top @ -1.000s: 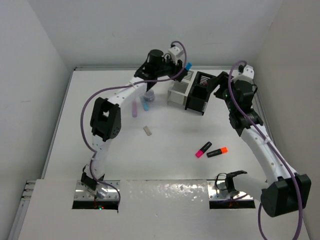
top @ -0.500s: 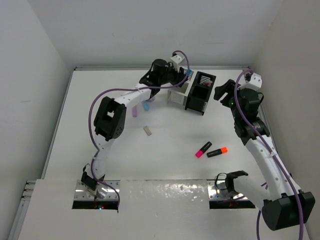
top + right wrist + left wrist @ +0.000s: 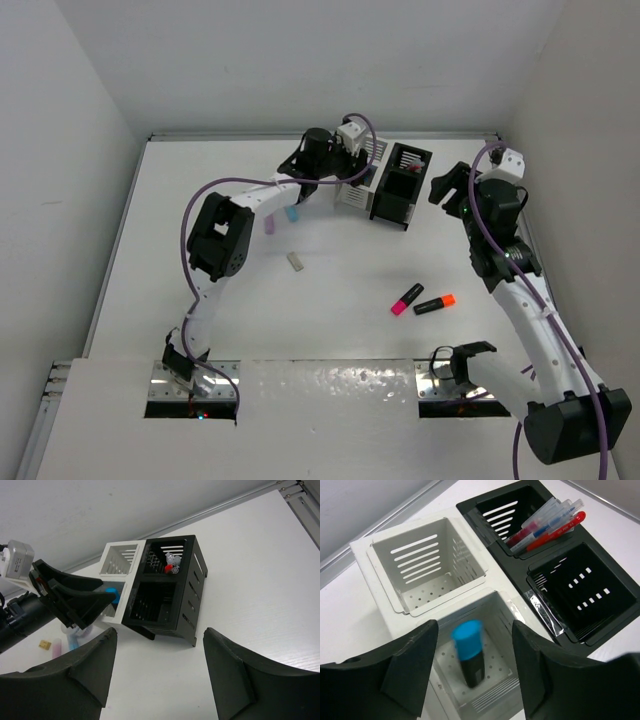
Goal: Sort the stationery into containers
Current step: Place the pen in the storage box, then pick up the pen from the center of the board.
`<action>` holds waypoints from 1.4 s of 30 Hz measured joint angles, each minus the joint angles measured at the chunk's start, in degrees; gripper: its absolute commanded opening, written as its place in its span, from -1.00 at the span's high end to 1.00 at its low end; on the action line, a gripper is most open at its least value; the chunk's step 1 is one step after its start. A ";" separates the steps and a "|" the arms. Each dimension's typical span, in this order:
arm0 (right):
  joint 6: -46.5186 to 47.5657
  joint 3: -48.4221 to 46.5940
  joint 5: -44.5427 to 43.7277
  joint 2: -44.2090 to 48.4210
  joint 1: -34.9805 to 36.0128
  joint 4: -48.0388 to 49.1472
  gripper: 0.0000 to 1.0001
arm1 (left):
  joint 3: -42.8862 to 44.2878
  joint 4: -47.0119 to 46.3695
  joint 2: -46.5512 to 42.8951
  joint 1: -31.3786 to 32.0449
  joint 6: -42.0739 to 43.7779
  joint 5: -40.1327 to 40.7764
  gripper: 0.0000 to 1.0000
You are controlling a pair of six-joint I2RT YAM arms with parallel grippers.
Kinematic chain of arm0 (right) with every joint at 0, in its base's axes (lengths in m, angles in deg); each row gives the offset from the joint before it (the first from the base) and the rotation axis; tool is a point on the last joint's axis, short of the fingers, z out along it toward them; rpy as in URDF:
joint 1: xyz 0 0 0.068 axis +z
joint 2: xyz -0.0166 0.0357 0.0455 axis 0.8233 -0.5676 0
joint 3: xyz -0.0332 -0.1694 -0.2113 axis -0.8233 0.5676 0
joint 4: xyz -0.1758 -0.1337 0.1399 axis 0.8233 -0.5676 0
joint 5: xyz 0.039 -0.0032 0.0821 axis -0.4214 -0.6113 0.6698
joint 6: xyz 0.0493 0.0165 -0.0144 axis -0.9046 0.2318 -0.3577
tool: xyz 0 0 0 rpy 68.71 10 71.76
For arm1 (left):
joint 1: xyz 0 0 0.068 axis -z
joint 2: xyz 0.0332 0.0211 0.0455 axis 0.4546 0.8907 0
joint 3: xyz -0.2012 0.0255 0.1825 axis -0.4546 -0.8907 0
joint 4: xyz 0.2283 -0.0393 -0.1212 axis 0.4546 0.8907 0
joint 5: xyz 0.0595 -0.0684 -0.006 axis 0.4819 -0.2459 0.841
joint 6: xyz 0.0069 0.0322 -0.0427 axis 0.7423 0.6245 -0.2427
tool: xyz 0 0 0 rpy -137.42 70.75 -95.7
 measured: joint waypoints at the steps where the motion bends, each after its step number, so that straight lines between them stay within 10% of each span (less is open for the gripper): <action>1: 0.00 -0.04 0.00 -0.13 0.00 -0.07 -0.37 | 0.17 0.24 0.00 0.00 -0.04 -0.15 -0.27; 6: 0.26 -0.50 0.17 -0.70 0.09 -0.72 -0.35 | 6.95 7.67 0.07 -0.57 -2.08 1.01 -0.27; 12: 1.22 -1.97 0.50 -1.75 1.77 -1.22 -0.32 | 20.48 21.81 -3.08 -5.03 -8.48 13.22 0.17; 26: 2.58 -4.63 0.66 -7.06 6.21 -1.22 -0.32 | -15.61 37.86 -16.02 -15.43 -13.25 30.71 -0.02; 42: 3.39 -4.72 -1.75 -6.78 6.82 -2.47 -0.34 | -20.35 36.57 -13.88 -14.08 -13.29 29.62 -0.01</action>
